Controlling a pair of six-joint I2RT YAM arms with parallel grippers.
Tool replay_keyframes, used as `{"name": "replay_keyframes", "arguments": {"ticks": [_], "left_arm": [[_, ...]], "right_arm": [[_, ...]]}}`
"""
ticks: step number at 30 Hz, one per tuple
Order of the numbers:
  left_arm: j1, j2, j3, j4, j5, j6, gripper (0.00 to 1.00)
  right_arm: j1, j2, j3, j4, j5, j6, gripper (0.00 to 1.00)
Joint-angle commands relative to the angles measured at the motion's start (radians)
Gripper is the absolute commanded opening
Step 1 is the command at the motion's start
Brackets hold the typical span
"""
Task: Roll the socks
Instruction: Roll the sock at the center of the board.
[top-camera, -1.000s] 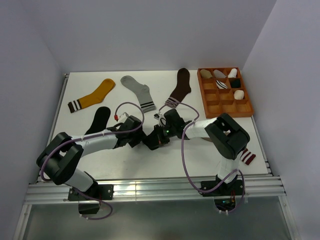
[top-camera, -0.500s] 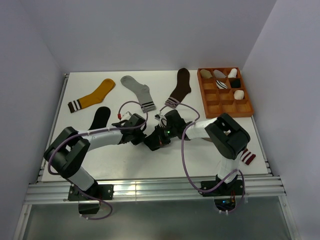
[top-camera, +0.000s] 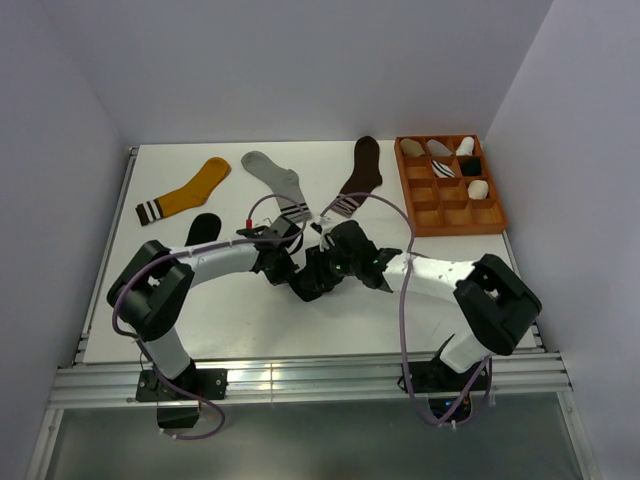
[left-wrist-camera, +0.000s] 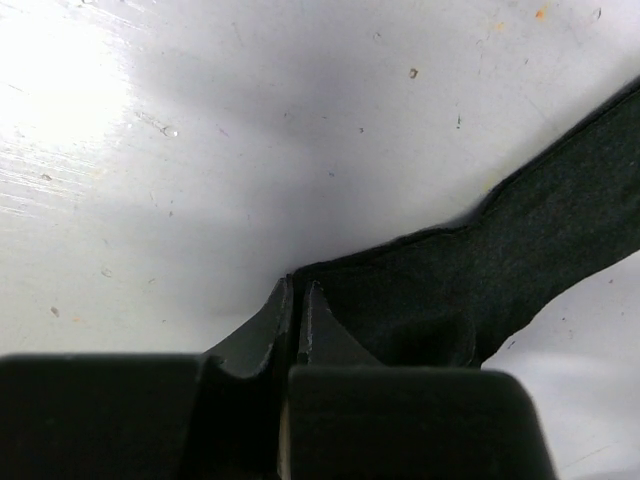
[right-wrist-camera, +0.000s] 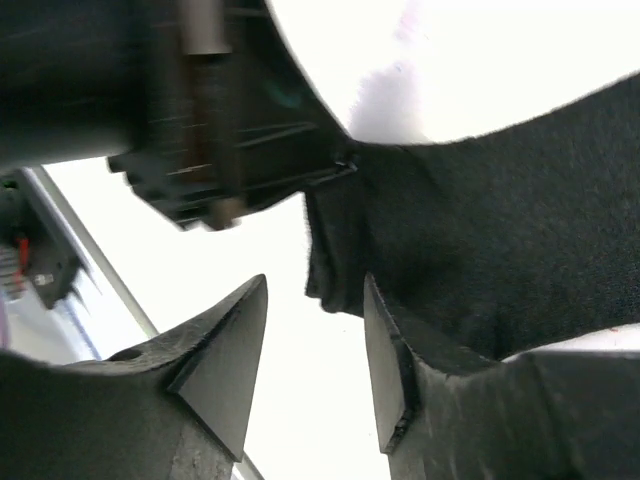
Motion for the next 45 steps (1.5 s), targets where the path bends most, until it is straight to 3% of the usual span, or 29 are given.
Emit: {"name": "replay_keyframes", "arguments": {"ticks": [1,11,28,45], "left_arm": [[-0.003,0.025,0.061,-0.107,0.012,0.034,0.00],[-0.003,0.061,0.112,-0.144,0.038,0.052,0.00],[0.008,0.078,0.107,-0.118,0.058,0.042,0.00],[0.016,0.086,0.092,-0.101,0.069,0.036,0.00]], "right_arm": [[0.060,-0.063,-0.031,0.007,0.179,-0.065,0.52],[0.214,-0.050,-0.036,0.024,0.432,-0.133,0.56],[0.344,0.046,-0.015,0.078,0.607,-0.237,0.56],[0.467,0.165,0.068,0.047,0.856,-0.260,0.45]]}}
